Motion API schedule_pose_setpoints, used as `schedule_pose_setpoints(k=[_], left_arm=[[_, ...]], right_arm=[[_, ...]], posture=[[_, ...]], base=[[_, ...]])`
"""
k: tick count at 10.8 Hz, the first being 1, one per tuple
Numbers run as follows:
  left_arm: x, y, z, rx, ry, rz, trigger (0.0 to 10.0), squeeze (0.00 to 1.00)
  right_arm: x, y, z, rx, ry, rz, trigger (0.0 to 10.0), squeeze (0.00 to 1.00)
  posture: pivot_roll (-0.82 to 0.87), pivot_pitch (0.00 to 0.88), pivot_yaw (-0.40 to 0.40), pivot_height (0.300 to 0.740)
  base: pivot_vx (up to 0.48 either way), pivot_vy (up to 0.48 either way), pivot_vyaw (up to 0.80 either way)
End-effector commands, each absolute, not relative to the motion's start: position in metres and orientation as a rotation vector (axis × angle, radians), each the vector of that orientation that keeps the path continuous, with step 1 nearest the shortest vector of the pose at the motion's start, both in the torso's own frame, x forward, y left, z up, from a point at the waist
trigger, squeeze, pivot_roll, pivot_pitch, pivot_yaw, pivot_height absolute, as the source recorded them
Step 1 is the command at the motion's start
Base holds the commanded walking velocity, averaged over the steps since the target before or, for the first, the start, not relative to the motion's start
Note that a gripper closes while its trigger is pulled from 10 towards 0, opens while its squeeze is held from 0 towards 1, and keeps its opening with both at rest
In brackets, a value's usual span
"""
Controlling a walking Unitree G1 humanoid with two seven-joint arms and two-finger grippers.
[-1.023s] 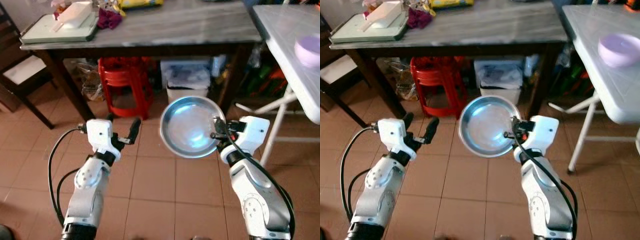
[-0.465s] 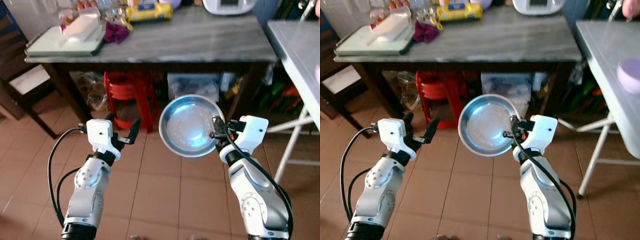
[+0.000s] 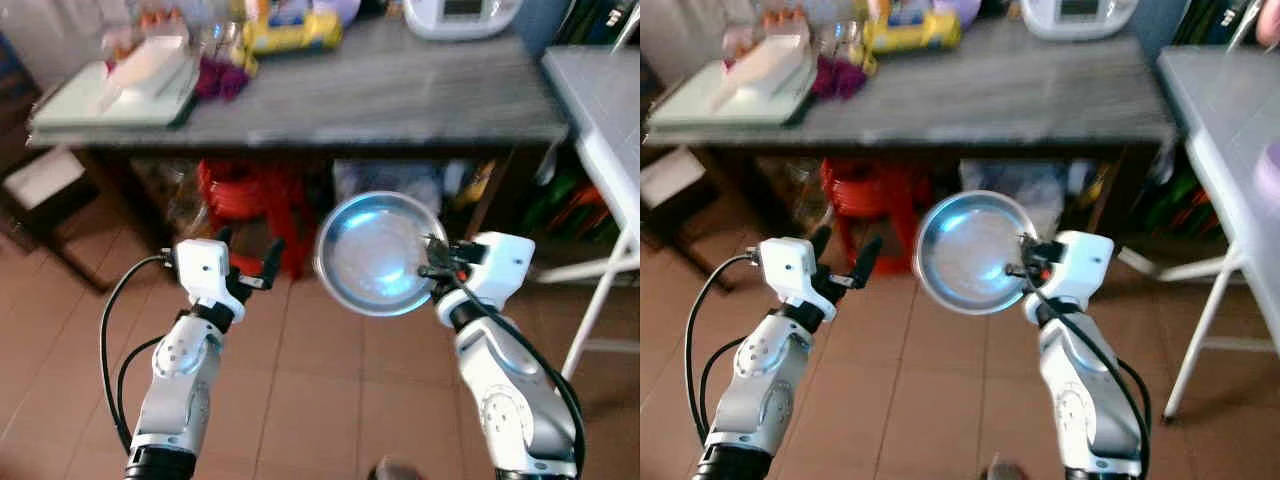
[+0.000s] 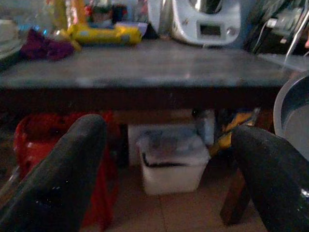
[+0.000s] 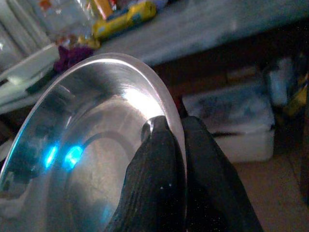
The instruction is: Setting the table
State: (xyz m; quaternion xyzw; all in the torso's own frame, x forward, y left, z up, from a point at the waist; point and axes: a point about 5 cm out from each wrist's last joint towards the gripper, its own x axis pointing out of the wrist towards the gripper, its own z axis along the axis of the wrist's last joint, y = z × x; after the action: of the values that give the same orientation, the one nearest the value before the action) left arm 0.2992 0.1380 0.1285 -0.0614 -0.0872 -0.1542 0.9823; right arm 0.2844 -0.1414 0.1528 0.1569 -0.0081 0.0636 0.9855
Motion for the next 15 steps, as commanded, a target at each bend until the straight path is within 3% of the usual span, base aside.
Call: schedule_pose_setpoints(k=[1,15], left_arm=[[0.2976,0.1470,0.1261,-0.104,-0.169,-0.288,10.0,0.00],[0.2982,0.1415,0.1262,-0.099,-0.167,-0.319,10.0,0.00]], right_arm=[[0.2845,-0.1324,0.1576,0.328,-0.034,0.158,10.0,0.00],[0.2832,-0.1301,0.1550,0.311,-0.051,0.150,10.0,0.00]], posture=[[-0.14,0.148,0.076,0.740],[-0.14,0.150,0.103,0.740]], base=[[0.371,0.000,0.00],[0.376,0.000,0.00]])
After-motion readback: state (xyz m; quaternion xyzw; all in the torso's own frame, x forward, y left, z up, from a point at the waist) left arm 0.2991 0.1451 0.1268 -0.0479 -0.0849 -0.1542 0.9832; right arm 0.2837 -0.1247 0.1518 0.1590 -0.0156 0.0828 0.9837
